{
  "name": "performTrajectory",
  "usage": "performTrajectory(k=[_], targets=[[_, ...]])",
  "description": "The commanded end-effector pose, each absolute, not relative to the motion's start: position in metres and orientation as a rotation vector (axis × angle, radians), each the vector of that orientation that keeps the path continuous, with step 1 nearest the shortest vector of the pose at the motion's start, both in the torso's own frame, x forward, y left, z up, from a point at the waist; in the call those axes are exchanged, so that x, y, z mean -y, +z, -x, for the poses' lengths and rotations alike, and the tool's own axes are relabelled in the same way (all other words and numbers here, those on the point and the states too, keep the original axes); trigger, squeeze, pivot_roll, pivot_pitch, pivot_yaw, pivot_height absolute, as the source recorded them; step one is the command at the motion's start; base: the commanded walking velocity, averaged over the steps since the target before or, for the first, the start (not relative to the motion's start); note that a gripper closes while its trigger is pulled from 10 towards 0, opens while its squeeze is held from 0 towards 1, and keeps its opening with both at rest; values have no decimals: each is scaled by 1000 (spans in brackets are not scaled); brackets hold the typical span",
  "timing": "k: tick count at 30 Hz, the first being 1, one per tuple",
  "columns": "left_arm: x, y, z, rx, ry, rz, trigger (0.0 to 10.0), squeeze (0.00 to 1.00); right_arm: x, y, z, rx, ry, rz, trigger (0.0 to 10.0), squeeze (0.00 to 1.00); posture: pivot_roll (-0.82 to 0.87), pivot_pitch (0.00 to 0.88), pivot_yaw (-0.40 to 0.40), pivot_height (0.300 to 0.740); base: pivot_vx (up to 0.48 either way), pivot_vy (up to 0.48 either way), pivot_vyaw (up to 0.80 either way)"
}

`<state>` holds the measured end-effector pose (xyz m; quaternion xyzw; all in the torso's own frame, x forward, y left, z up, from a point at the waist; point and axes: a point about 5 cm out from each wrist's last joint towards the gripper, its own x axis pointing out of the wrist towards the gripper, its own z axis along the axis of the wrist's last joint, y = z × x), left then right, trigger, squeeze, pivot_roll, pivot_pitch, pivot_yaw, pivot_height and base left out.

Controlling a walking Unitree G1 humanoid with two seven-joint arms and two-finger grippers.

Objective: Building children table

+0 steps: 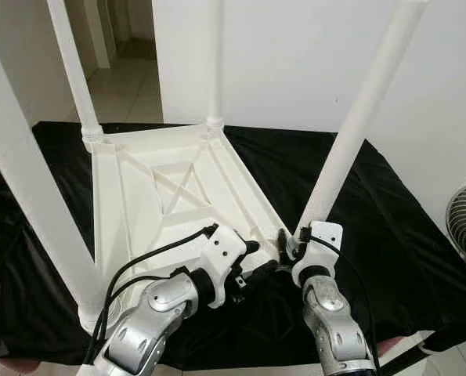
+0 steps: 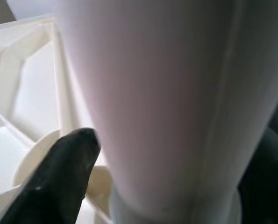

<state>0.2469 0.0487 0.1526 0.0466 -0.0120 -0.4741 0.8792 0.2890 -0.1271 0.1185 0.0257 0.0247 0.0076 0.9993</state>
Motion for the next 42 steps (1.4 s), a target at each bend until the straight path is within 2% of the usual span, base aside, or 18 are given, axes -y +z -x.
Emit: performTrajectory(k=[1,2,4,5,7,8,12,15,20,21,22,28,30,32,35,37,42], targets=[[-48,156,-247,31,-1007,-90,10000,0,134,124,-295,-25,154,-49,10000,1000,-10,17,-33,740,0,0,0],[-48,156,-247,31,-1007,-90,10000,0,134,124,-295,-25,154,-49,10000,1000,-10,17,-33,740,0,0,0],[-48,156,-248,33,-1006,-92,10000,0,143,128,-297,-10,269,-9,10000,1000,-15,16,-31,740,0,0,0],[-48,156,-248,34,-1007,-93,10000,0,149,130,-297,-2,357,28,10000,78,-17,16,-30,740,0,0,0],[-48,157,-249,35,-1008,-94,10000,0,153,131,-297,0,413,55,10000,78,-17,16,-30,740,0,0,0],[-48,157,-250,36,-1010,-95,10000,0,158,133,-299,5,463,93,10000,0,-18,13,-26,740,0,0,0],[-48,158,-251,39,-1013,-98,10000,0,166,137,-304,20,568,161,10000,0,-20,10,-21,740,0,0,0],[-48,159,-252,43,-1014,-101,10000,0,160,139,-308,20,740,185,10000,0,-14,7,-19,740,0,0,0],[-48,160,-253,45,-1012,-103,10000,0,156,134,-308,-15,832,220,10000,0,-12,5,-21,740,0,0,0],[-49,160,-253,46,-1008,-103,10000,0,158,132,-309,-30,850,222,7451,0,-12,5,-21,740,0,0,0],[-49,160,-253,47,-1003,-102,10000,0,159,129,-310,-46,854,215,0,0,-1,7,-28,740,0,0,0],[-49,161,-253,50,-994,-98,10000,0,166,125,-317,-73,799,184,0,0,3,8,-34,740,0,0,0],[-48,161,-252,50,-990,-87,10000,0,174,124,-327,-63,623,131,0,0,2,12,-38,740,0,0,0],[-47,161,-252,50,-991,-86,10000,0,174,124,-328,-61,604,125,0,0,2,12,-38,740,0,0,0],[-47,161,-252,49,-993,-86,10000,0,172,123,-329,-45,466,72,0,0,0,13,-38,740,0,0,0],[-47,161,-252,49,-993,-86,10000,0,172,123,-329,-45,466,72,0,0,0,13,-38,740,0,0,0],[-46,160,-251,47,-1002,-83,10000,0,165,122,-329,-44,252,-1,0,0,-10,16,-33,740,0,0,0]])
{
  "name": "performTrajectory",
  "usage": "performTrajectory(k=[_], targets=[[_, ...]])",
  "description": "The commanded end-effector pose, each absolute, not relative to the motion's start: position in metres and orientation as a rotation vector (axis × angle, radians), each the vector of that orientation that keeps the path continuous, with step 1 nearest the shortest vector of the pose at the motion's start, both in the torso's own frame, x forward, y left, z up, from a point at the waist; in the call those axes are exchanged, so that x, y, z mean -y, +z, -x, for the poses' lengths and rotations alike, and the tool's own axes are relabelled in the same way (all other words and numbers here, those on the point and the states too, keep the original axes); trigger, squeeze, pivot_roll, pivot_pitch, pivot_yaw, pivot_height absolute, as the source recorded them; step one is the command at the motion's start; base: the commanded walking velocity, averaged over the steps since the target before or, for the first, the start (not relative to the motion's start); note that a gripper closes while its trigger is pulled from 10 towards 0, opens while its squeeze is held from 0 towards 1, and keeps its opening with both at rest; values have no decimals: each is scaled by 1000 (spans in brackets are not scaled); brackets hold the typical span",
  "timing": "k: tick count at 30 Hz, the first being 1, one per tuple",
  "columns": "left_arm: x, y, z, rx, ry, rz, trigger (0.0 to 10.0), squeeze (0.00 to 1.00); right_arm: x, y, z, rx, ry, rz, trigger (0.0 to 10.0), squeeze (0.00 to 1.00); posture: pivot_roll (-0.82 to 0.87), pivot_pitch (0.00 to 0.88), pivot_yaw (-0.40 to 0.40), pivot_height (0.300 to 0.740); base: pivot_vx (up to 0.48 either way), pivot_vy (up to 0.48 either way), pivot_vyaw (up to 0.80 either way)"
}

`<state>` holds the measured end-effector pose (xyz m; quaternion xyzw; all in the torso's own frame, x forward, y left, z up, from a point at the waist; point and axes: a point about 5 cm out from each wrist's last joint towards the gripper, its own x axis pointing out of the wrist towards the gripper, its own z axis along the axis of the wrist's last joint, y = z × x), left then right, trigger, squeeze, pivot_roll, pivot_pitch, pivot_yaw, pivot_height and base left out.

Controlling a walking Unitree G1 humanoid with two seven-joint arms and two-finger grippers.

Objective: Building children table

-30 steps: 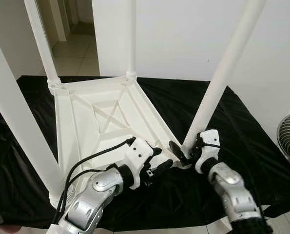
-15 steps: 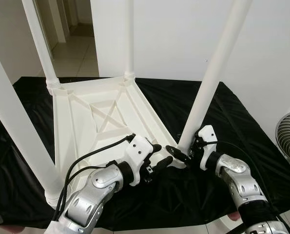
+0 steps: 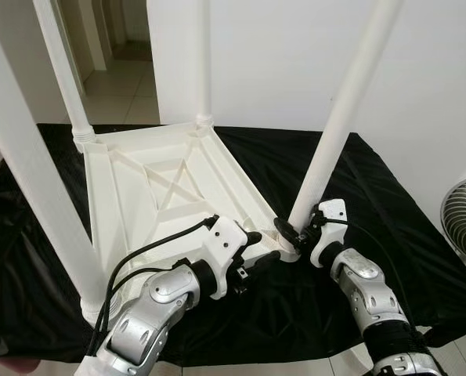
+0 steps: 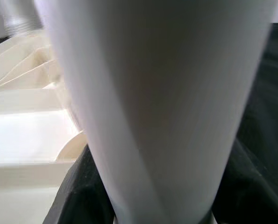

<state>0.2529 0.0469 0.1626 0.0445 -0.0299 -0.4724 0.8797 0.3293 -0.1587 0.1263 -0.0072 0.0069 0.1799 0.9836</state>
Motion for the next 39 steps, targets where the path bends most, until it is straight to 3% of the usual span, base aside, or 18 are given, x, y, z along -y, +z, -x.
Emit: performTrajectory(k=[1,10,13,22,23,25,26,27,34,35,39], targets=[[-46,160,-251,47,-1002,-83,10000,0,165,122,-329,-44,252,-1,0,0,-10,16,-33,740,0,0,0],[-44,159,-250,45,-1010,-80,10000,0,155,119,-320,-50,-53,4,0,0,-9,8,-36,740,0,0,0],[-43,159,-249,46,-1015,-78,10000,0,153,116,-312,-82,-291,24,0,0,-5,2,-39,740,0,0,0],[-43,159,-249,48,-1014,-79,10000,0,148,113,-309,-128,-327,2,0,0,-1,0,-42,740,0,0,0],[-43,159,-249,48,-1013,-78,10000,0,146,113,-310,-124,-302,-6,10000,0,-1,0,-42,740,0,0,0],[-43,159,-249,48,-1013,-77,10000,0,143,114,-311,-122,-284,-12,10000,0,-1,0,-42,740,0,0,0],[-43,159,-249,47,-1012,-77,10000,0,142,115,-312,-115,-275,-11,10000,690,3,0,-44,740,0,0,0],[-43,159,-249,47,-1011,-77,10000,0,140,117,-313,-98,-245,-9,10000,1000,3,0,-44,740,0,0,0],[-43,159,-248,46,-1011,-76,10000,0,137,125,-320,-60,-83,-40,10000,1000,-3,4,-43,740,0,0,0],[-44,159,-248,45,-1010,-75,10000,0,137,131,-323,-35,86,-40,10000,0,-6,9,-41,740,0,0,0],[-44,159,-248,45,-1008,-75,10000,0,143,134,-322,-37,216,-13,10000,0,-7,15,-39,740,0,0,0]])
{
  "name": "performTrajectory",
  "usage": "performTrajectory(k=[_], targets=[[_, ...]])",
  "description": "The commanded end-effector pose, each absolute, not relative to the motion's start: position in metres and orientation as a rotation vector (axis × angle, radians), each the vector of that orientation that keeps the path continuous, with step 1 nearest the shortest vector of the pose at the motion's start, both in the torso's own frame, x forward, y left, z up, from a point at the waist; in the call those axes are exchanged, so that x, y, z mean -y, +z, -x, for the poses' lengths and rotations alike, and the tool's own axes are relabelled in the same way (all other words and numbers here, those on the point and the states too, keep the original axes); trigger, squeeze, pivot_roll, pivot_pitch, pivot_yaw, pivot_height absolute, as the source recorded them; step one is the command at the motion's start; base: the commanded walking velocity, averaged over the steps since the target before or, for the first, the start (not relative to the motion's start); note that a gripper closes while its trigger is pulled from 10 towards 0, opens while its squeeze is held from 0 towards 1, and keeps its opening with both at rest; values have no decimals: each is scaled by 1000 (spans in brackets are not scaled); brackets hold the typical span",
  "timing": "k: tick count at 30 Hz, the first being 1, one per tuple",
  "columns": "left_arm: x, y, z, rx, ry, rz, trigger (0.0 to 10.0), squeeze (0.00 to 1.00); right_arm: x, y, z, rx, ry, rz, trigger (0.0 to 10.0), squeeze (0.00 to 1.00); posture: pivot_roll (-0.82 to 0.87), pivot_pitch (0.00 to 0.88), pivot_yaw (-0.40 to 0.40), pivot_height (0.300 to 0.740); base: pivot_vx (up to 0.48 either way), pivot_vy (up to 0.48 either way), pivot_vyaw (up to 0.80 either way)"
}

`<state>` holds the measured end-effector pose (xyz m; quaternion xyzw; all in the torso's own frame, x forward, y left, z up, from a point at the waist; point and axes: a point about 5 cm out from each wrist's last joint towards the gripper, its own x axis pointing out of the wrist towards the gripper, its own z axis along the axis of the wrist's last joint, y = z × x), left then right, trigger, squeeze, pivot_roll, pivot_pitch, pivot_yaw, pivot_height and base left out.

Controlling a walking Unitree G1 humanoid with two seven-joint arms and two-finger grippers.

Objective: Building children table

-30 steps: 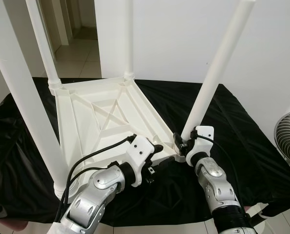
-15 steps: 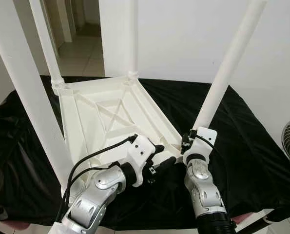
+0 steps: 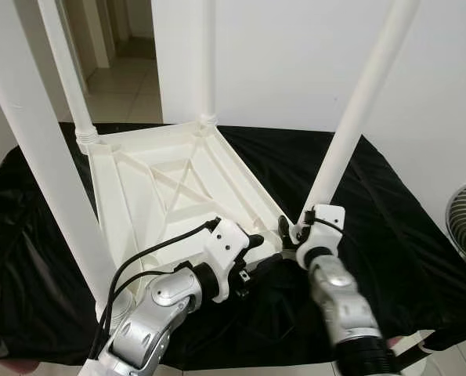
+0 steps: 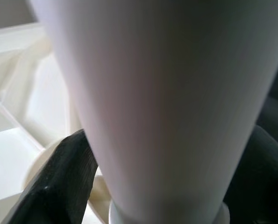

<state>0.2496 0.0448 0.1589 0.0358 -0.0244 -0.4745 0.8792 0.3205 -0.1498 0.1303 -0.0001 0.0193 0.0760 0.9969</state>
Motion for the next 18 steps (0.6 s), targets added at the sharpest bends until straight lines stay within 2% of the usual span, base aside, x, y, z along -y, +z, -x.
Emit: performTrajectory(k=[1,3,4,10,12,18], targets=[[-44,159,-248,44,-1006,-75,10000,0,146,136,-322,-16,249,36,10000,0,-9,18,-38,740,0,0,0],[-44,159,-248,44,-1006,-75,10000,0,146,136,-322,-16,249,36,10000,0,-9,18,-38,740,0,0,0],[-45,159,-249,44,-1004,-76,10000,0,149,138,-317,-3,393,107,10000,0,-9,19,-38,740,0,0,0],[-46,159,-250,45,-1002,-76,10000,0,159,140,-312,2,559,149,10000,0,-9,19,-35,740,0,0,0],[-46,160,-250,45,-1002,-75,10000,0,166,143,-309,21,682,188,10000,0,-9,18,-31,740,0,0,0],[-46,160,-250,45,-1003,-79,10000,0,175,140,-311,-8,767,218,10000,0,-5,20,-27,740,0,0,0]])
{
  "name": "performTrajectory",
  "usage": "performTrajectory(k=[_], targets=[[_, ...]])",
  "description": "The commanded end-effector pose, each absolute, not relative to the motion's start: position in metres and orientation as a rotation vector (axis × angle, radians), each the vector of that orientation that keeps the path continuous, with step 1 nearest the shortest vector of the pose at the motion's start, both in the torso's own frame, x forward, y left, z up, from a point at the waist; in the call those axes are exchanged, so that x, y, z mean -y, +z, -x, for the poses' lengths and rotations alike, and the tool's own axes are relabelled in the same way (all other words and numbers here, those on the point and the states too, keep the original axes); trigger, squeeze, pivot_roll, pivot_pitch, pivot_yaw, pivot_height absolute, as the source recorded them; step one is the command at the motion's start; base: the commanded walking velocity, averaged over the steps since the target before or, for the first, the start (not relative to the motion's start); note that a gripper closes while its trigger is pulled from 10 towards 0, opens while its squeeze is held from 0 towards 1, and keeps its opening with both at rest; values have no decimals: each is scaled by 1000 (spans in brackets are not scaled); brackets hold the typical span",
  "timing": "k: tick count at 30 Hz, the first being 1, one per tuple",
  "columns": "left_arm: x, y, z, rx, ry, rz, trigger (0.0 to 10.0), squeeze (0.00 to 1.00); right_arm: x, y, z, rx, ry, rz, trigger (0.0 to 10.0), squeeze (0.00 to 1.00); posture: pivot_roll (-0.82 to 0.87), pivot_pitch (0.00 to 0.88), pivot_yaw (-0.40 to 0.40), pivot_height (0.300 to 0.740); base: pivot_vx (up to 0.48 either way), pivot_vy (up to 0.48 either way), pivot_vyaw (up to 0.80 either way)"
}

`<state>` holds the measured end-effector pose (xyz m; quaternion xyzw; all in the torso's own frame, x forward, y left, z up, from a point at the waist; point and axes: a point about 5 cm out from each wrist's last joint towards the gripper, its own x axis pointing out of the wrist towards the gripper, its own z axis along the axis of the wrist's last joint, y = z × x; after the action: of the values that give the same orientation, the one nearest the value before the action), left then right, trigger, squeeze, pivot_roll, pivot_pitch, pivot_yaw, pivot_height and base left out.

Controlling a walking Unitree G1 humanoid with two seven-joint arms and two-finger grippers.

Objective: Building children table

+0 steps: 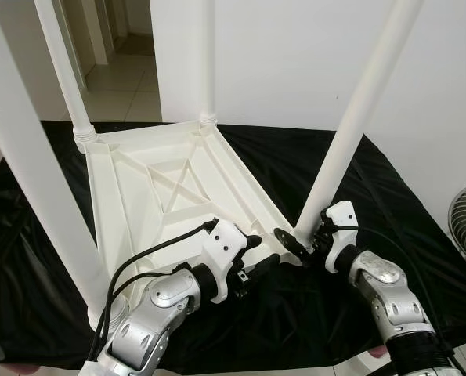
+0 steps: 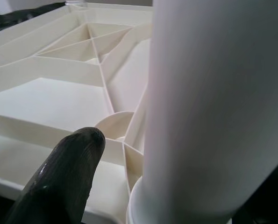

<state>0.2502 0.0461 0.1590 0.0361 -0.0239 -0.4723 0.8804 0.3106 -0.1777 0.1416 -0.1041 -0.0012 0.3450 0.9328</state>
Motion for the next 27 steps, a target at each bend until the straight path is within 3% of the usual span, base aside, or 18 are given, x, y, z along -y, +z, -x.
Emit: performTrajectory(k=[1,4,5,7,8,16,27], targets=[[-46,160,-250,45,-1003,-79,10000,0,175,140,-311,-8,767,218,10000,0,-5,20,-27,740,0,0,0],[-46,161,-250,45,-1004,-83,10000,0,179,136,-310,-38,809,226,10000,0,-3,21,-27,740,0,0,0],[-47,161,-250,44,-1004,-83,10000,0,181,135,-310,-42,818,218,1765,0,-3,21,-27,740,0,0,0],[-47,161,-250,44,-1004,-83,10000,0,181,135,-310,-42,818,218,1765,0,-3,21,-27,740,0,0,0],[-47,160,-250,44,-1004,-84,10000,0,182,134,-309,-48,827,220,0,0,-3,21,-27,740,0,0,0],[-47,160,-249,41,-1004,-84,10000,0,186,127,-315,-99,721,200,0,0,-5,25,-28,740,0,0,0],[-46,159,-247,36,-1007,-80,10000,0,179,116,-319,-98,345,88,0,0,-6,32,-28,740,0,0,0]])
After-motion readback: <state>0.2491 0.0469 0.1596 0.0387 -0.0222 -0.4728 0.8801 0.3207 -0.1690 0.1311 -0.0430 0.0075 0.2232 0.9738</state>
